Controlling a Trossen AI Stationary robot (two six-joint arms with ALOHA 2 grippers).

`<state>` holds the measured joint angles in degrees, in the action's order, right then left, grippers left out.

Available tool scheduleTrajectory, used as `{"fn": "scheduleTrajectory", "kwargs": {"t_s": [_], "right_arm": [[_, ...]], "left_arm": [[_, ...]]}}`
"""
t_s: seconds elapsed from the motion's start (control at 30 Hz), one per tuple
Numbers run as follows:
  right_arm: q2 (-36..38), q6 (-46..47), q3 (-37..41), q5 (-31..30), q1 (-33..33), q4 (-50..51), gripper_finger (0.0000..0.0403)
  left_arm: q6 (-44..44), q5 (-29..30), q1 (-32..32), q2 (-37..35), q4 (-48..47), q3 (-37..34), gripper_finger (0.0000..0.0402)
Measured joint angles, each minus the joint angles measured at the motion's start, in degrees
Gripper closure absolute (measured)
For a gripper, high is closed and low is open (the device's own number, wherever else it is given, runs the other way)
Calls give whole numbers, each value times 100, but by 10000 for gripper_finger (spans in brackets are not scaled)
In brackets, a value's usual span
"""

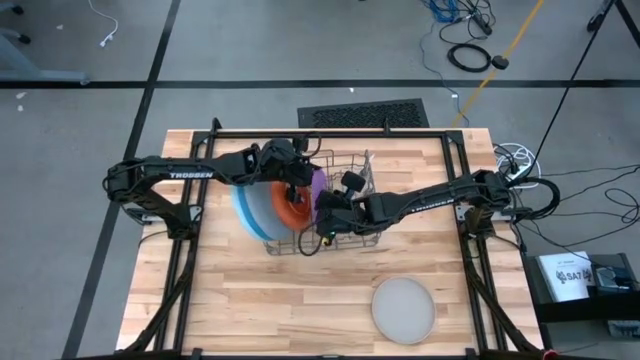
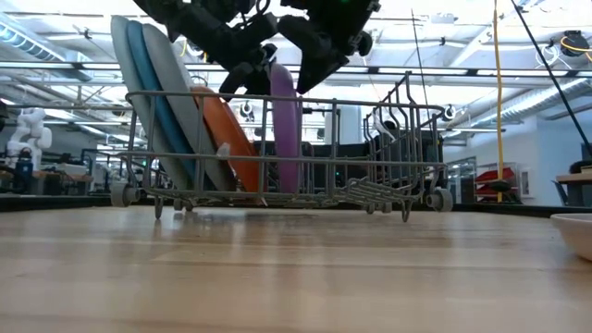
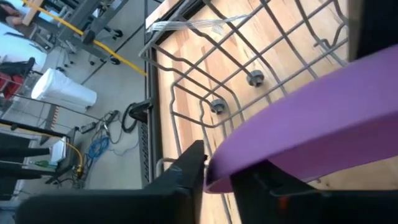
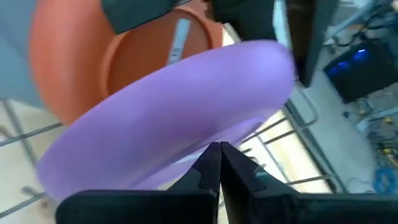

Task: Sort dishes
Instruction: Put the purple plate in the dish rack, then put the white plate in the dish rack

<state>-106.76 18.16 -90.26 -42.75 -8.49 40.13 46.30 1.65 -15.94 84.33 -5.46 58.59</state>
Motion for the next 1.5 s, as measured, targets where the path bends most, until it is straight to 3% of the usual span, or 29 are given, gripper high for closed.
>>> {"fn": "scheduleTrajectory", "kwargs": {"t_s": [0.23, 0.43, 1.0, 1.3, 1.5], "right_arm": [[0, 130, 0, 396, 17, 68, 403], [0, 130, 0, 416, 13, 89, 403], [0, 53, 1, 560, 208, 10, 403], [-83, -414, 2, 739, 359, -584, 403], [-164, -645, 7, 866, 406, -829, 403]], "left_arm": [[-12, 197, 12, -19, -110, 0, 283], [66, 951, 159, -206, -263, 10, 281], [-83, 1100, 390, -913, -962, 109, 281], [-138, 1465, 890, -1696, -760, 111, 281], [-731, 1495, 1231, -2310, -207, 115, 281]]}}
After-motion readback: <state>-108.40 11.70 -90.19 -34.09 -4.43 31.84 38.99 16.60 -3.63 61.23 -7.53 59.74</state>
